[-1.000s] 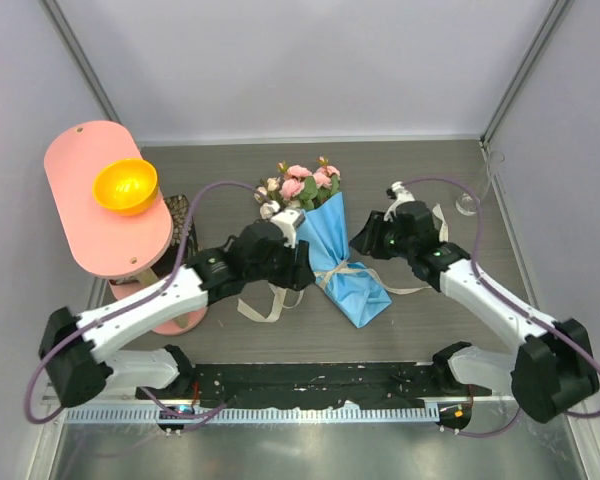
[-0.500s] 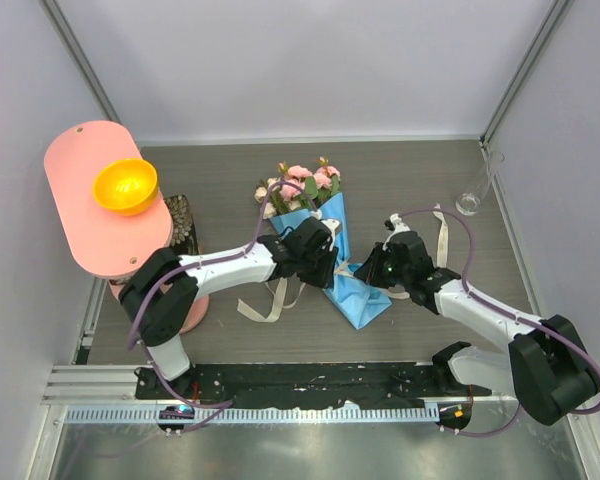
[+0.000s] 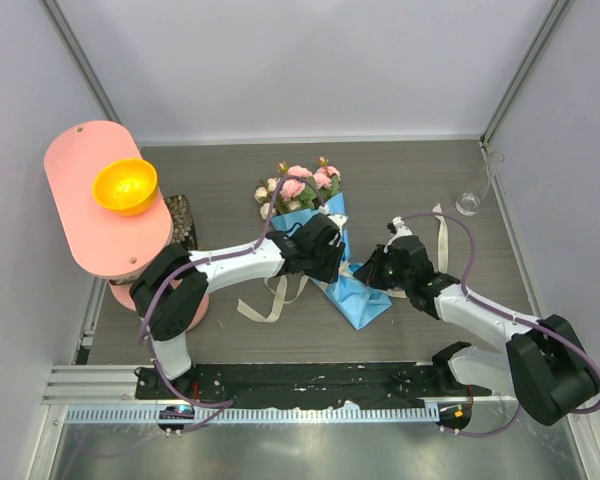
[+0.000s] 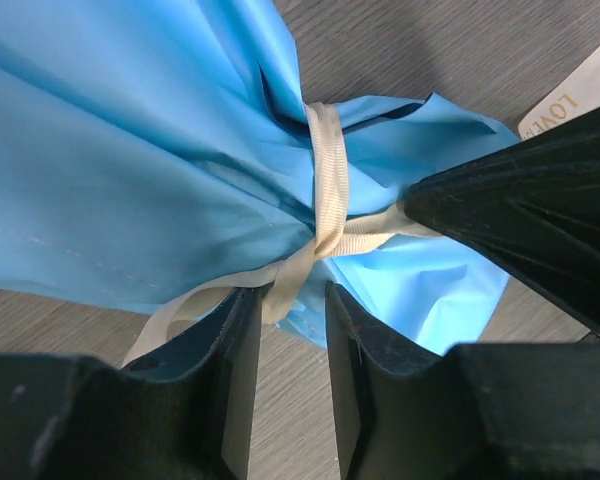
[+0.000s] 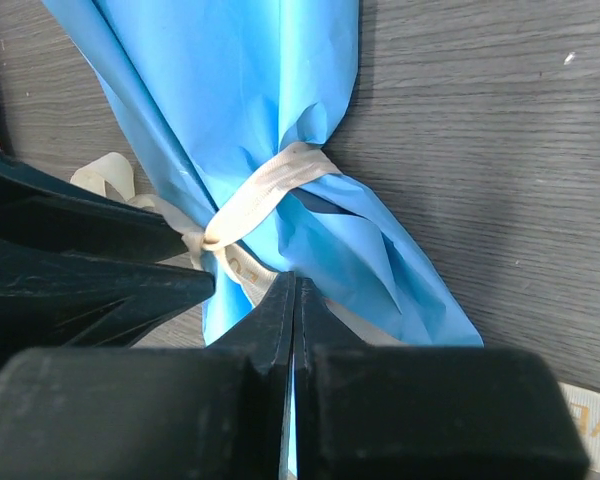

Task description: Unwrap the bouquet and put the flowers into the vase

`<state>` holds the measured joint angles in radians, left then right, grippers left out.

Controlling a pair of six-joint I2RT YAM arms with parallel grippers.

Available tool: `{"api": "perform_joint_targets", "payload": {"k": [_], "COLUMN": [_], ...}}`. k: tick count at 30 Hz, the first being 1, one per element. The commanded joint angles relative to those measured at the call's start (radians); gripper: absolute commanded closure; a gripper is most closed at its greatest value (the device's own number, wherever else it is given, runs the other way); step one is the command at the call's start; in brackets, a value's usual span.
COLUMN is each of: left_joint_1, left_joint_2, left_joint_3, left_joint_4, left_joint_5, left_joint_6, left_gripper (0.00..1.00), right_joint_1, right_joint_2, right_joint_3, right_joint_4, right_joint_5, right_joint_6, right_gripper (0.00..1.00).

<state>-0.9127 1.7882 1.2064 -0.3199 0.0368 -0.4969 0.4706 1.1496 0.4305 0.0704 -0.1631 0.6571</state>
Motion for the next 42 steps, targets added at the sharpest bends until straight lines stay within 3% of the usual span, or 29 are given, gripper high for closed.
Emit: {"api": "perform_joint_targets", "payload": {"k": [1, 2, 5, 6, 9, 15, 23, 30, 35, 40, 42], "left_joint_1": [-0.017, -0.018, -0.018, -0.02, -0.02, -0.02, -0.02, -0.021, -0.021, -0.02, -0.022], "left_joint_2": [0.036, 0.039, 0.05, 0.039, -0.019, -0.09, -0.102, -0.136, -0.173, -0.194, -0.193], "left_joint_3": [0.045, 0.051, 0.081, 0.084, 0.045, -0.088, -0.096, -0.13, -0.18, -0.225, -0.225], "left_joint_4": [0.012, 0.001, -0.039, -0.042, 0.01, 0.194, 0.2, 0.205, 0.214, 0.245, 0.237], "left_joint_5": [-0.029, -0.055, -0.095, -0.1, -0.089, -0.012, 0.018, 0.038, 0.029, 0.045, 0.044], "left_joint_6": [0.029, 0.034, 0.049, 0.06, 0.043, -0.023, -0.06, -0.066, -0.083, -0.109, -0.111], "left_gripper": [0.66, 0.66, 0.82, 0.91, 1.0, 1.0, 1.0, 1.0, 1.0, 1.0, 1.0], "right_joint_1": [0.007, 0.005, 0.007, 0.005, 0.007, 0.007, 0.007, 0.005, -0.006, -0.039, -0.056], "right_joint_2": [-0.053, -0.059, -0.059, -0.056, -0.05, -0.034, 0.096, 0.171, 0.164, 0.177, 0.194], "right_joint_3": [-0.018, -0.019, -0.001, 0.022, 0.053, 0.015, -0.041, -0.098, -0.088, -0.087, -0.076], "right_joint_4": [0.042, 0.043, 0.034, 0.026, 0.011, 0.158, 0.35, 0.511, 0.511, 0.528, 0.532], "right_joint_5": [0.014, 0.011, -0.015, -0.025, -0.059, -0.081, -0.095, -0.069, -0.044, -0.035, -0.047], "right_joint_6": [0.01, 0.012, 0.007, 0.003, 0.019, 0.186, 0.343, 0.42, 0.423, 0.429, 0.427], "right_gripper": [0.99, 0.99, 0.98, 0.96, 0.91, 0.74, 0.7, 0.69, 0.69, 0.75, 0.82]}}
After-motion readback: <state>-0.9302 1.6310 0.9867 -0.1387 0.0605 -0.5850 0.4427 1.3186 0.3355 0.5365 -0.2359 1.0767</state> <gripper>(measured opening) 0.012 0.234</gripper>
